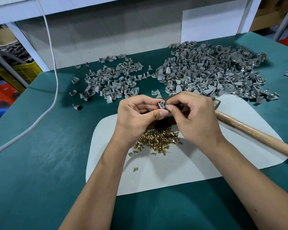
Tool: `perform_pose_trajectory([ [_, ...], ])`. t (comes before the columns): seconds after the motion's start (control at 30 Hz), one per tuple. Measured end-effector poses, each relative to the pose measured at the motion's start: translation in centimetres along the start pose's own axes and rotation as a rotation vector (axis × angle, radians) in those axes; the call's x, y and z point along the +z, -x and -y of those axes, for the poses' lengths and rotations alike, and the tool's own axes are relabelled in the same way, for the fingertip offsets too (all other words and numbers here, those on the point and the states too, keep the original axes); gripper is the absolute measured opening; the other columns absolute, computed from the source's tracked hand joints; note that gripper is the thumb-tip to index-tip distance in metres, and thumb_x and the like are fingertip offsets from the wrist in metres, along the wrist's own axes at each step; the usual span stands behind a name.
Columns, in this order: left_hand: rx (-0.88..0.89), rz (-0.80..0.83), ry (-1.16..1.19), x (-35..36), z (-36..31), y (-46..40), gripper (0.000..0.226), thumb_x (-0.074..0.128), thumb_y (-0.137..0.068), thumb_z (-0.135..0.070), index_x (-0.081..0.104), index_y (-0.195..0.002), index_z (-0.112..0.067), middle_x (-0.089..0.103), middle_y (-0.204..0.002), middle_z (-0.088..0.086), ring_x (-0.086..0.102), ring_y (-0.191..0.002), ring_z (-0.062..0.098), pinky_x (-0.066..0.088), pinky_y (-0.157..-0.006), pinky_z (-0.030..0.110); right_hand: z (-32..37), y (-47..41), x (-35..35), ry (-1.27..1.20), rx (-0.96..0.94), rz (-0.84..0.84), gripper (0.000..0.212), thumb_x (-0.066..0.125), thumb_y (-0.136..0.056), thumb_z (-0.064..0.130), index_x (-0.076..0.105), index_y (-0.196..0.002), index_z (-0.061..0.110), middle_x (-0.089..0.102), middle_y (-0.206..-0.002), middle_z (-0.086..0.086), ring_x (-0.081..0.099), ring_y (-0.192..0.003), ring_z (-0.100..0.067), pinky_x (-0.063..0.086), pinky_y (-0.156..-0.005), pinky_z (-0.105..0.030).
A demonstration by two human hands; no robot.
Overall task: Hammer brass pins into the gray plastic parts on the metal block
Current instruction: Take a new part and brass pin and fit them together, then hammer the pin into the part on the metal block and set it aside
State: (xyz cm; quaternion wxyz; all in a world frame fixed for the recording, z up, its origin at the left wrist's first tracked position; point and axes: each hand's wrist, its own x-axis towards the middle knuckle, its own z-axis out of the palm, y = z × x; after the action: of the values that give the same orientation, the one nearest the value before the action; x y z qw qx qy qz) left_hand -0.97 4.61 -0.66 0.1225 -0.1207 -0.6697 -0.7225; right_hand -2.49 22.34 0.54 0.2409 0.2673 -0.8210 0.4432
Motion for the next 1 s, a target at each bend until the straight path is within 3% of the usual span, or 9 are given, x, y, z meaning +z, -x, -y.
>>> perform_pose_trajectory([
  [0.2,0.004,-0.027,-0.048,0.1,0.1,0.1,0.029,0.087,-0.072,0.003,0.076,-0.099,0.003,0.078,-0.089,0.019,0.076,-0.083,0.036,0.063,-0.077,0.037,0.1,0.2,0.2,-0.012,0.019,-0.012,0.005,0.076,-0.087,0.004,0.079,-0.09,0.005,0.075,-0.087,0.0,0.068,-0.081,-0.011,0.056,-0.076,-0.031],
  [0.33,0.001,-0.048,-0.064,0.4,0.0,0.3,0.026,0.088,-0.071,0.001,0.078,-0.093,-0.008,0.079,-0.086,0.013,0.076,-0.077,0.021,0.062,-0.073,0.03,0.0,0.3,0.3,-0.038,0.042,-0.012,0.005,0.076,-0.086,0.003,0.079,-0.089,0.005,0.074,-0.084,0.0,0.067,-0.078,-0.01,0.056,-0.072,-0.032],
  [0.53,0.046,-0.088,-0.199,0.7,0.1,0.1,0.029,0.091,-0.07,-0.006,0.079,-0.094,-0.016,0.079,-0.084,0.005,0.075,-0.078,0.017,0.06,-0.076,0.026,-0.1,0.1,0.1,-0.055,0.084,0.001,0.008,0.074,-0.089,0.005,0.079,-0.094,0.007,0.075,-0.089,0.001,0.069,-0.083,-0.009,0.057,-0.077,-0.033],
  [0.63,0.093,-0.145,-0.368,0.9,0.6,0.0,0.026,0.092,-0.072,-0.015,0.079,-0.092,-0.025,0.078,-0.09,-0.005,0.075,-0.09,0.011,0.058,-0.084,0.024,-0.4,-0.5,-1.1,0.009,0.09,0.05,0.01,0.072,-0.093,0.014,0.08,-0.097,0.011,0.075,-0.089,0.003,0.068,-0.084,-0.008,0.055,-0.078,-0.023],
  [0.73,0.084,-0.23,-0.507,0.8,1.1,-0.1,0.018,0.091,-0.075,-0.019,0.08,-0.086,-0.029,0.077,-0.1,-0.014,0.063,-0.115,0.006,0.046,-0.099,0.018,-1.6,-1.4,-3.8,0.143,0.161,0.024,0.008,0.072,-0.094,0.021,0.078,-0.092,0.016,0.07,-0.077,0.009,0.064,-0.072,-0.003,0.044,-0.067,-0.008],
  [0.8,-0.011,-0.242,-0.498,0.5,1.3,-0.1,0.014,0.09,-0.076,-0.021,0.08,-0.083,-0.026,0.076,-0.103,-0.017,0.059,-0.122,0.009,0.046,-0.105,0.028,-3.0,-1.9,-6.1,0.349,0.278,0.112,0.007,0.073,-0.092,0.027,0.071,-0.086,0.024,0.067,-0.073,0.011,0.064,-0.068,-0.009,0.048,-0.063,-0.018],
  [0.87,-0.078,-0.245,-0.487,0.3,1.3,-0.2,0.012,0.09,-0.076,-0.023,0.081,-0.082,-0.026,0.075,-0.107,-0.017,0.059,-0.123,0.014,0.048,-0.106,0.039,-4.6,-2.1,-7.7,0.617,0.421,0.314,0.013,0.074,-0.087,0.034,0.065,-0.086,0.023,0.068,-0.081,0.002,0.064,-0.077,-0.025,0.053,-0.07,-0.032],
  [0.93,-0.077,-0.237,-0.528,0.2,1.1,-0.2,0.011,0.091,-0.075,-0.025,0.081,-0.08,-0.028,0.074,-0.109,-0.018,0.059,-0.123,0.014,0.046,-0.108,0.039,-5.3,-1.8,-8.2,0.754,0.499,0.511,0.021,0.076,-0.083,0.039,0.066,-0.084,0.021,0.068,-0.082,-0.003,0.062,-0.078,-0.029,0.052,-0.069,-0.035],
  [1.0,-0.069,-0.229,-0.569,0.1,0.9,-0.2,0.012,0.091,-0.075,-0.027,0.082,-0.08,-0.031,0.073,-0.109,-0.021,0.057,-0.124,0.01,0.044,-0.109,0.035,-5.6,-1.4,-7.7,0.738,0.528,0.573,0.029,0.078,-0.082,0.042,0.063,-0.075,0.018,0.062,-0.073,-0.001,0.058,-0.071,-0.027,0.045,-0.06,-0.032],
])
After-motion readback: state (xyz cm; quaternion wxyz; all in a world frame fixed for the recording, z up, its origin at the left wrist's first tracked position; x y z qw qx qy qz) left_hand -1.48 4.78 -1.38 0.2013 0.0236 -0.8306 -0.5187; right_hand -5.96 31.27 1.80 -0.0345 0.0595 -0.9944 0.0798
